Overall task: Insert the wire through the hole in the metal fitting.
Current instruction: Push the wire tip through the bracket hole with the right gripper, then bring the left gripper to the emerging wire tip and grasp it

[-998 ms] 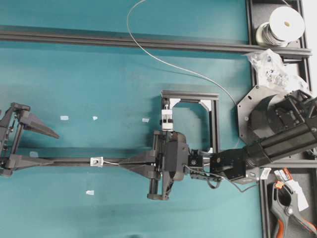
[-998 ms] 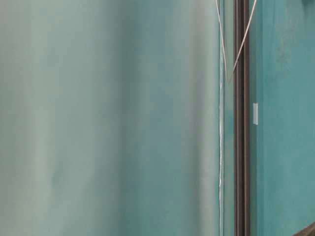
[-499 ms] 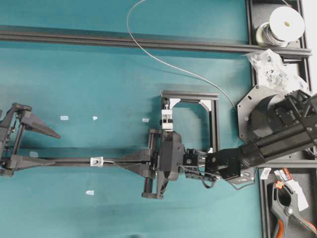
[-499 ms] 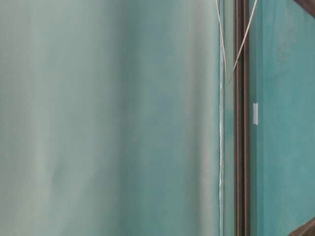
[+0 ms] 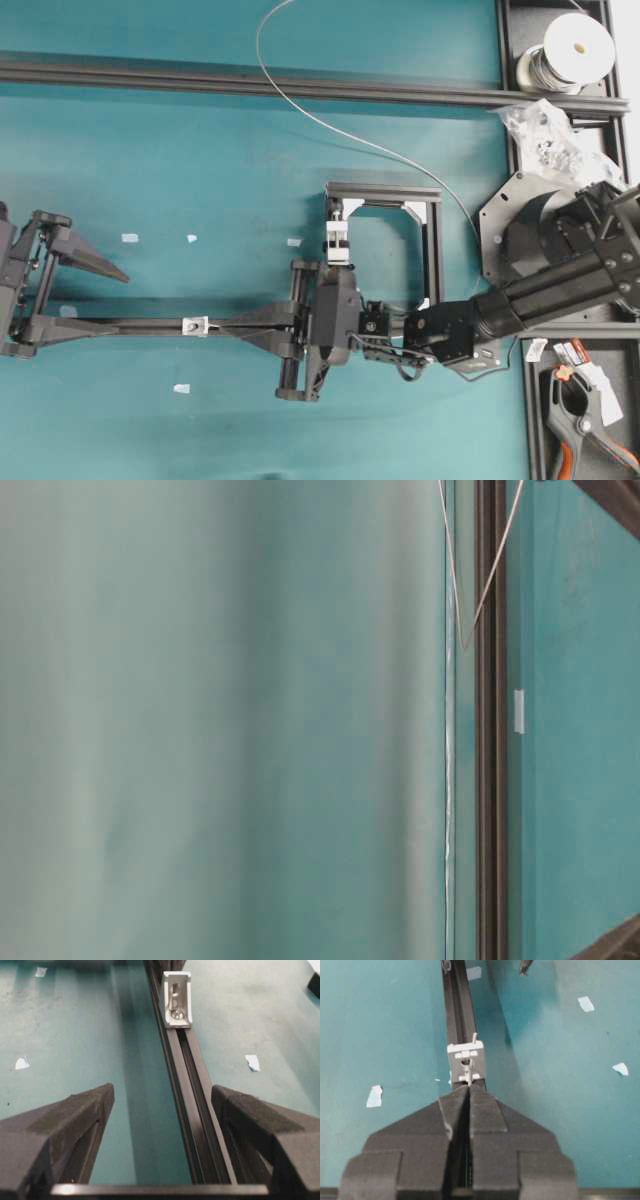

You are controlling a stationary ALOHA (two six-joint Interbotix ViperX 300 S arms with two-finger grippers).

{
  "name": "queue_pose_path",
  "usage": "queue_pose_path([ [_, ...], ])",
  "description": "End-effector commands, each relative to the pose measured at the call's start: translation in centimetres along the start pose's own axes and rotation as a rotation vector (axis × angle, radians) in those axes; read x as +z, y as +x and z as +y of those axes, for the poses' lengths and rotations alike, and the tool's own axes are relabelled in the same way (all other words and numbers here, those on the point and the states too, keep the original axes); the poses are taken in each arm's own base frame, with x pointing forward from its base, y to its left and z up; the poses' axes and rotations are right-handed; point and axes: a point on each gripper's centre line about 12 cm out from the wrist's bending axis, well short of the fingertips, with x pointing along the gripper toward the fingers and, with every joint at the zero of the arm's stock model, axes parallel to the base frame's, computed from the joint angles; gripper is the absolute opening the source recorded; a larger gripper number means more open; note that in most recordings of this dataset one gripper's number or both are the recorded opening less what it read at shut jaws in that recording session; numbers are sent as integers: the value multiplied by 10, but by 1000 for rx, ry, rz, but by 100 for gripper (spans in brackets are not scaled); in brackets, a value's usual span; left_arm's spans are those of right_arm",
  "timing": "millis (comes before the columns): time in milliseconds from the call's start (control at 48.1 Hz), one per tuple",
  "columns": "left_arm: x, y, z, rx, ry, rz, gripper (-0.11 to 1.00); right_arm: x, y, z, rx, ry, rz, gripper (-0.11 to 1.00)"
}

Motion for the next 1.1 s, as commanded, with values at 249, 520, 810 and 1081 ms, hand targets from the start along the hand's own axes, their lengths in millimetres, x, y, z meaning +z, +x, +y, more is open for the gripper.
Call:
queue_pose_path([
  [249,6,4,-2,-6,3,-26,88,13,10,6,26,1,-48,0],
  [520,8,6,-2,-7,2,-32,88,13,12,7,25,2,-48,0],
  [810,0,25,-2,-6,2,-19,88,13,13,7,24,1,-49,0],
  [1081,4,45,-2,-3,27,-55,88,14,13,7,24,1,-51,0],
])
